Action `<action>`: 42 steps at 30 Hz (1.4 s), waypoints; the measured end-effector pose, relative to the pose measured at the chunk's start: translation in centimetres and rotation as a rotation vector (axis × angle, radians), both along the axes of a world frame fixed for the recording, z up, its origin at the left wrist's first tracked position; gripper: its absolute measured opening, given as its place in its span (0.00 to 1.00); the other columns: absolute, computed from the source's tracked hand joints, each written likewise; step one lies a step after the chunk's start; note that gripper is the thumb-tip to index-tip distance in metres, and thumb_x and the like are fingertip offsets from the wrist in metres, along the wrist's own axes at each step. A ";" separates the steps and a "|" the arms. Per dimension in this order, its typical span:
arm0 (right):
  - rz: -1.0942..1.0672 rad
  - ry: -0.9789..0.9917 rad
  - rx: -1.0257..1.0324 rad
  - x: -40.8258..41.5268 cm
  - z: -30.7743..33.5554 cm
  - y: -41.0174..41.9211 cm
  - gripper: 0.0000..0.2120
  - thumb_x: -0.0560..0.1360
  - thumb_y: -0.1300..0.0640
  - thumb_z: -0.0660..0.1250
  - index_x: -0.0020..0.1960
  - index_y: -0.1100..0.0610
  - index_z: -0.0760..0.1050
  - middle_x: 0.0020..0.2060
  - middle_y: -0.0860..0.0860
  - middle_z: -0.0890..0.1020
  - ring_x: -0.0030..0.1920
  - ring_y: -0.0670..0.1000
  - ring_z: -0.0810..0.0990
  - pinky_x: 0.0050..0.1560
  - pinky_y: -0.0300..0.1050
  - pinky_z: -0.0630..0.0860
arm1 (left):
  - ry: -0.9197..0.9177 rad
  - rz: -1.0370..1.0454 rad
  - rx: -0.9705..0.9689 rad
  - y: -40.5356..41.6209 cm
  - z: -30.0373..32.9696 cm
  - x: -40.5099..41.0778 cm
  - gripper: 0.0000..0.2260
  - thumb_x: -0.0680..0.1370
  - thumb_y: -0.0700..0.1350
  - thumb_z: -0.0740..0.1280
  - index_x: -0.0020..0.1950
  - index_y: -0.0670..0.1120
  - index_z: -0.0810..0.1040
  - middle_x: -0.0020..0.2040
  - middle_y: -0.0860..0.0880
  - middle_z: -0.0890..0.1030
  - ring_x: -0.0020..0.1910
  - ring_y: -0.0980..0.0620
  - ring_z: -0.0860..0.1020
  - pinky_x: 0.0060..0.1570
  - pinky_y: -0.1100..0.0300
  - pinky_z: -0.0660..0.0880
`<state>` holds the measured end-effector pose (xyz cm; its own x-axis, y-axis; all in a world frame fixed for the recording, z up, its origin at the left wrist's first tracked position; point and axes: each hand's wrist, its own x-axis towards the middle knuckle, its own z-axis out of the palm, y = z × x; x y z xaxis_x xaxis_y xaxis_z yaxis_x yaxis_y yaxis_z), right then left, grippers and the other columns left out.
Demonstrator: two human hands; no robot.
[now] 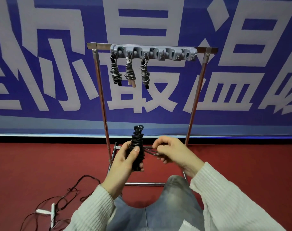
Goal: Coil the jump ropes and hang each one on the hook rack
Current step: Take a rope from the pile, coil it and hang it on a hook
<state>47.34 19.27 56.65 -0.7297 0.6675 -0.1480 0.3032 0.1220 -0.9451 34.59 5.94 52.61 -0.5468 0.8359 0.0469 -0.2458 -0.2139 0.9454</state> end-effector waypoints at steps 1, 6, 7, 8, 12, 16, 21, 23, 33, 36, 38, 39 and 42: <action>0.028 0.013 -0.049 0.1 0.1 -0.1 0.12 0.76 0.67 0.61 0.48 0.57 0.82 0.30 0.51 0.80 0.29 0.46 0.76 0.32 0.38 0.74 | 0.042 0.019 -0.029 0.0 -0.1 0.1 0.10 0.82 0.46 0.66 0.58 0.40 0.74 0.45 0.40 0.77 0.33 0.48 0.76 0.35 0.54 0.77; 0.065 0.135 -0.055 0.2 -0.8 -1.0 0.21 0.76 0.68 0.58 0.57 0.53 0.85 0.31 0.52 0.80 0.32 0.47 0.75 0.36 0.38 0.74 | -0.048 0.030 -0.018 0.0 0.5 0.3 0.11 0.84 0.44 0.63 0.60 0.38 0.75 0.44 0.43 0.77 0.34 0.49 0.77 0.35 0.55 0.78; 0.088 0.197 -0.085 0.4 -0.8 -1.1 0.21 0.76 0.68 0.58 0.58 0.54 0.85 0.33 0.54 0.81 0.34 0.48 0.77 0.37 0.38 0.75 | -0.098 0.017 -0.004 0.0 0.7 0.3 0.12 0.84 0.45 0.63 0.60 0.37 0.76 0.43 0.43 0.78 0.34 0.49 0.76 0.34 0.56 0.78; 0.140 0.257 -0.118 0.6 -0.7 -1.2 0.19 0.76 0.67 0.59 0.59 0.56 0.84 0.36 0.55 0.83 0.37 0.49 0.79 0.40 0.39 0.76 | -0.165 -0.013 0.016 -0.1 0.9 0.3 0.12 0.83 0.45 0.63 0.60 0.37 0.76 0.43 0.43 0.77 0.33 0.50 0.75 0.34 0.57 0.77; 0.313 0.362 -0.017 1.1 -0.2 -0.7 0.13 0.78 0.70 0.64 0.58 0.59 0.81 0.46 0.55 0.86 0.46 0.50 0.83 0.51 0.43 0.80 | -0.517 -0.230 0.082 -0.7 1.8 0.6 0.15 0.83 0.48 0.62 0.52 0.41 0.85 0.44 0.42 0.79 0.31 0.53 0.73 0.32 0.60 0.75; 0.272 0.469 0.098 0.8 -0.8 -0.4 0.15 0.75 0.68 0.72 0.59 0.56 0.83 0.48 0.57 0.85 0.49 0.47 0.84 0.52 0.40 0.79 | -0.692 -0.358 0.090 -0.9 2.0 0.8 0.13 0.82 0.48 0.63 0.62 0.41 0.79 0.47 0.43 0.79 0.30 0.52 0.73 0.31 0.59 0.76; 0.157 0.447 0.659 0.5 -2.7 -1.1 0.12 0.76 0.61 0.74 0.59 0.52 0.85 0.50 0.43 0.79 0.51 0.47 0.80 0.51 0.39 0.76 | -0.714 -0.306 0.076 -0.5 1.9 1.2 0.14 0.82 0.48 0.63 0.63 0.41 0.76 0.44 0.42 0.79 0.30 0.53 0.74 0.31 0.61 0.76; 0.082 0.516 0.792 0.3 -3.9 -1.6 0.09 0.78 0.64 0.72 0.56 0.57 0.85 0.52 0.47 0.79 0.53 0.49 0.81 0.53 0.42 0.78 | -0.543 -0.190 0.088 -0.1 1.8 1.8 0.11 0.84 0.47 0.62 0.65 0.46 0.73 0.42 0.42 0.79 0.31 0.52 0.74 0.31 0.60 0.76; -0.130 0.574 0.595 -0.9 -4.8 -4.4 0.07 0.84 0.57 0.58 0.53 0.57 0.73 0.48 0.50 0.76 0.46 0.41 0.77 0.46 0.28 0.72 | 0.287 0.118 -0.004 0.3 1.0 2.8 0.10 0.83 0.42 0.57 0.61 0.55 0.68 0.56 0.47 0.79 0.45 0.50 0.82 0.48 0.50 0.79; -0.089 0.604 0.602 -0.9 -5.4 -4.7 0.09 0.84 0.54 0.57 0.53 0.57 0.73 0.49 0.49 0.75 0.48 0.44 0.78 0.48 0.32 0.73 | 0.405 0.116 -0.079 0.4 0.7 2.6 0.11 0.79 0.54 0.61 0.61 0.57 0.71 0.58 0.50 0.80 0.57 0.47 0.80 0.60 0.45 0.78; -0.087 0.604 0.537 -1.1 -5.3 -4.9 0.13 0.84 0.50 0.56 0.53 0.57 0.74 0.49 0.49 0.76 0.49 0.49 0.79 0.49 0.40 0.76 | 0.369 0.122 -0.025 0.4 0.3 2.9 0.09 0.83 0.50 0.61 0.63 0.52 0.71 0.59 0.48 0.80 0.57 0.48 0.81 0.55 0.52 0.81; -0.102 0.594 0.487 -1.3 -5.1 -5.0 0.14 0.84 0.48 0.56 0.52 0.56 0.75 0.49 0.49 0.77 0.49 0.51 0.80 0.50 0.46 0.78 | 0.361 0.132 0.013 0.4 0.2 3.1 0.08 0.85 0.47 0.60 0.64 0.52 0.70 0.60 0.48 0.79 0.58 0.51 0.81 0.53 0.56 0.80; -0.142 0.604 0.291 -1.7 -4.1 -5.3 0.13 0.83 0.42 0.56 0.46 0.44 0.75 0.43 0.46 0.82 0.45 0.50 0.82 0.47 0.49 0.79 | 0.332 0.145 0.059 0.5 -0.3 3.4 0.11 0.86 0.45 0.58 0.67 0.57 0.71 0.60 0.51 0.79 0.59 0.52 0.81 0.52 0.57 0.80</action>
